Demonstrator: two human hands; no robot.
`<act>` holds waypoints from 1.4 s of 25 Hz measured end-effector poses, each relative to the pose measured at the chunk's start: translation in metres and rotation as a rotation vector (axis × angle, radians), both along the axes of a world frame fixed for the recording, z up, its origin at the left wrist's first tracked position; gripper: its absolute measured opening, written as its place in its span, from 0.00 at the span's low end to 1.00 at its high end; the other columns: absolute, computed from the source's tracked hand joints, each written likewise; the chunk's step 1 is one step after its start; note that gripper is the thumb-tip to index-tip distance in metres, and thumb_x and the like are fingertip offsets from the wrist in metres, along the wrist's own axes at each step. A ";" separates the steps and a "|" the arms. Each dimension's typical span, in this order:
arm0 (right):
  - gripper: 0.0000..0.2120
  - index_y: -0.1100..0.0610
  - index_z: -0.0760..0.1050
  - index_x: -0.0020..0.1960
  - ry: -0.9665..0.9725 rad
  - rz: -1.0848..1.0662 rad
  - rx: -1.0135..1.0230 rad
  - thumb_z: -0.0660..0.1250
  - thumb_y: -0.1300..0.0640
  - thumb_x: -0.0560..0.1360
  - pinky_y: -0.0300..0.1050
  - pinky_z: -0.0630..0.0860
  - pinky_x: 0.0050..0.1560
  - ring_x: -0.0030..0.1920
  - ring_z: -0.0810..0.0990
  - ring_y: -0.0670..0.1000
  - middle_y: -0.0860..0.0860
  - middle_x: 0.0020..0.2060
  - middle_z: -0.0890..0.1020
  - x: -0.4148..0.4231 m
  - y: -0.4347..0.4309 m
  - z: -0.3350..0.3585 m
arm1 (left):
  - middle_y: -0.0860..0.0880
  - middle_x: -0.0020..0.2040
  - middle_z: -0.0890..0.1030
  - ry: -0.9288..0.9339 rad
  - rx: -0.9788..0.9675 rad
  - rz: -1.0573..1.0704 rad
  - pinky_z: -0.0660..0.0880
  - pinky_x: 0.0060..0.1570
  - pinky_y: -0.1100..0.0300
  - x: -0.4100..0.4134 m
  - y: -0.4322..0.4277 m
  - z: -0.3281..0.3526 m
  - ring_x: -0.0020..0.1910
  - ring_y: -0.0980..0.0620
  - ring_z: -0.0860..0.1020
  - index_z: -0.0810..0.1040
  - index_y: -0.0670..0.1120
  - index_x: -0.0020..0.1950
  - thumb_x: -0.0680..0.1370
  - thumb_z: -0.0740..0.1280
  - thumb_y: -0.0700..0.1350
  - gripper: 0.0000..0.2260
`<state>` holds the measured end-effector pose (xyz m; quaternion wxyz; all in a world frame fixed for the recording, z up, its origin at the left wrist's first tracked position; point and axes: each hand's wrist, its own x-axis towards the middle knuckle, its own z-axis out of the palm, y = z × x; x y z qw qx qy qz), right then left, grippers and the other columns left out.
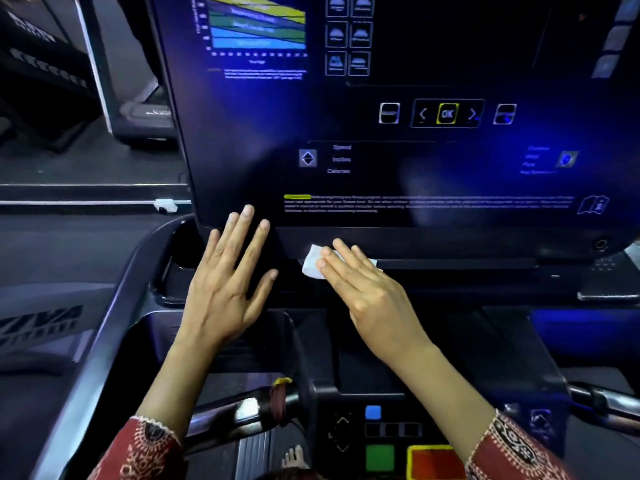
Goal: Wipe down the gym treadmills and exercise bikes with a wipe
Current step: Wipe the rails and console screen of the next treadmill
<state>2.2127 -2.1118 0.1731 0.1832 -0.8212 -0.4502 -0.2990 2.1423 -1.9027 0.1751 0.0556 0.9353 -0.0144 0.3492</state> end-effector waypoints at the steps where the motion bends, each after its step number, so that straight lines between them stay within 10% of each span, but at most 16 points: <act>1: 0.21 0.67 0.78 0.60 0.000 0.011 -0.004 0.51 0.72 0.75 0.53 0.66 0.67 0.63 0.76 0.60 0.60 0.59 0.80 -0.003 0.010 0.001 | 0.39 0.75 0.61 0.003 0.004 -0.011 0.50 0.74 0.54 -0.002 0.004 -0.001 0.77 0.49 0.52 0.64 0.39 0.73 0.80 0.58 0.51 0.25; 8: 0.18 0.70 0.78 0.58 0.048 0.070 0.121 0.50 0.72 0.81 0.59 0.72 0.65 0.64 0.75 0.63 0.62 0.59 0.79 -0.005 0.012 0.006 | 0.40 0.75 0.60 -0.008 -0.061 -0.089 0.50 0.74 0.54 -0.002 0.011 -0.003 0.76 0.48 0.53 0.63 0.39 0.73 0.80 0.58 0.51 0.26; 12: 0.21 0.68 0.70 0.67 0.139 -0.162 0.255 0.62 0.76 0.75 0.54 0.57 0.75 0.72 0.64 0.60 0.59 0.69 0.70 0.012 0.005 0.014 | 0.39 0.75 0.59 -0.038 -0.101 -0.100 0.48 0.75 0.55 0.006 0.004 0.000 0.77 0.48 0.51 0.62 0.38 0.74 0.79 0.59 0.51 0.26; 16: 0.25 0.64 0.69 0.70 -0.037 0.085 -0.053 0.52 0.73 0.74 0.51 0.52 0.75 0.73 0.62 0.58 0.57 0.71 0.69 0.027 0.024 0.023 | 0.40 0.75 0.58 -0.053 -0.105 -0.144 0.47 0.75 0.55 0.018 -0.008 0.009 0.77 0.49 0.51 0.61 0.39 0.74 0.79 0.60 0.49 0.27; 20: 0.17 0.65 0.69 0.69 0.048 -0.163 0.184 0.52 0.68 0.82 0.53 0.53 0.76 0.72 0.62 0.61 0.61 0.69 0.70 0.049 -0.007 0.034 | 0.39 0.75 0.58 -0.052 -0.112 -0.168 0.48 0.75 0.55 0.033 -0.028 0.015 0.76 0.47 0.51 0.62 0.39 0.74 0.78 0.61 0.48 0.26; 26: 0.24 0.67 0.73 0.66 -0.026 -0.070 0.026 0.41 0.68 0.83 0.53 0.67 0.69 0.68 0.71 0.60 0.61 0.65 0.75 0.059 -0.078 0.027 | 0.38 0.76 0.54 -0.031 -0.206 -0.068 0.47 0.75 0.55 0.038 -0.077 0.012 0.76 0.43 0.51 0.61 0.38 0.75 0.79 0.60 0.50 0.28; 31: 0.18 0.67 0.76 0.61 0.313 -0.160 0.327 0.64 0.75 0.72 0.43 0.69 0.66 0.63 0.76 0.54 0.60 0.61 0.78 0.045 -0.126 0.028 | 0.40 0.76 0.58 0.086 -0.145 -0.069 0.50 0.74 0.54 0.020 -0.113 0.010 0.75 0.43 0.57 0.66 0.40 0.73 0.79 0.58 0.52 0.25; 35: 0.14 0.66 0.79 0.59 0.730 0.206 -0.005 0.65 0.68 0.74 0.27 0.64 0.65 0.62 0.73 0.41 0.58 0.59 0.79 0.005 -0.134 0.036 | 0.42 0.74 0.64 0.180 -0.243 0.027 0.51 0.73 0.54 -0.021 -0.129 0.004 0.72 0.45 0.64 0.68 0.40 0.72 0.79 0.56 0.53 0.25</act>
